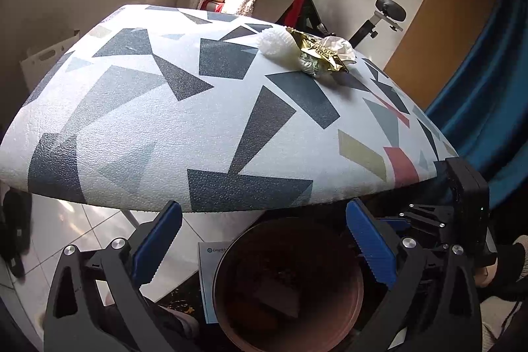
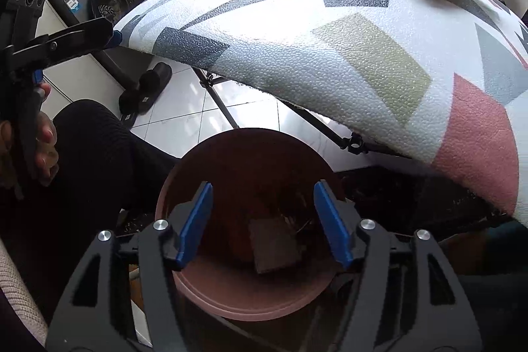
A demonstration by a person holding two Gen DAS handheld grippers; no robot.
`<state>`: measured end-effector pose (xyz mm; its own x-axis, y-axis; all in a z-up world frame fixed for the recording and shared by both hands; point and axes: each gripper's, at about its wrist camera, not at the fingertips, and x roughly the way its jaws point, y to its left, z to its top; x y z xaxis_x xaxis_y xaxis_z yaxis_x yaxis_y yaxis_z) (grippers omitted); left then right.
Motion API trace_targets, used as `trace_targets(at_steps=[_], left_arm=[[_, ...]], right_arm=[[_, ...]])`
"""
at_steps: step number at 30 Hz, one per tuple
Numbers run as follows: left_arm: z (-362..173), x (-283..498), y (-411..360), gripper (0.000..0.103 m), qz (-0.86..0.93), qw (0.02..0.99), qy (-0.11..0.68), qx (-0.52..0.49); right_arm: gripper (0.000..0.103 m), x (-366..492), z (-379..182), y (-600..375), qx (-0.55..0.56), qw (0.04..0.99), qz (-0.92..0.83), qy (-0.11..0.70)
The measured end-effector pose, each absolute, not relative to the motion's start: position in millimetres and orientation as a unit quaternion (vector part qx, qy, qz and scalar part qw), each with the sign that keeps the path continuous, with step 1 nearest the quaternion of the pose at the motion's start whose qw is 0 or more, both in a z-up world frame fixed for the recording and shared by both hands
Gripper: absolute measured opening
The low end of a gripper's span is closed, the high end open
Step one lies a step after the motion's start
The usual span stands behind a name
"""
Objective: Collect trash
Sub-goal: 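Lower the card case and red can into the brown bin and release both, then move the right tool to the gold foil bag and grasp it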
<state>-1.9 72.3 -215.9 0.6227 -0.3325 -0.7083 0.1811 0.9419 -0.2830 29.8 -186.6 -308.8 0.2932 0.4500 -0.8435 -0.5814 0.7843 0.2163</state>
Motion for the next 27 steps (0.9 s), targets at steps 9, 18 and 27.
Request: trace_targets(at_steps=[9, 18, 27], left_arm=[[-216.2, -1.6, 72.7, 0.097, -0.142, 0.896, 0.411, -0.093], [-215.7, -2.1, 72.6, 0.097, -0.132, 0.899, 0.408, -0.087], [-205.7, -1.3, 55.7, 0.097, -0.171, 0.9, 0.396, -0.058]], right_arm=[[0.097, 32.9, -296.5, -198.1, -0.059, 0.828, 0.292, 0.475], [0.097, 34.6, -285.4, -203.5, -0.084, 0.846, 0.273, 0.45], [0.097, 45.9, -268.7, -215.3, -0.113, 0.866, 0.25, 0.418]])
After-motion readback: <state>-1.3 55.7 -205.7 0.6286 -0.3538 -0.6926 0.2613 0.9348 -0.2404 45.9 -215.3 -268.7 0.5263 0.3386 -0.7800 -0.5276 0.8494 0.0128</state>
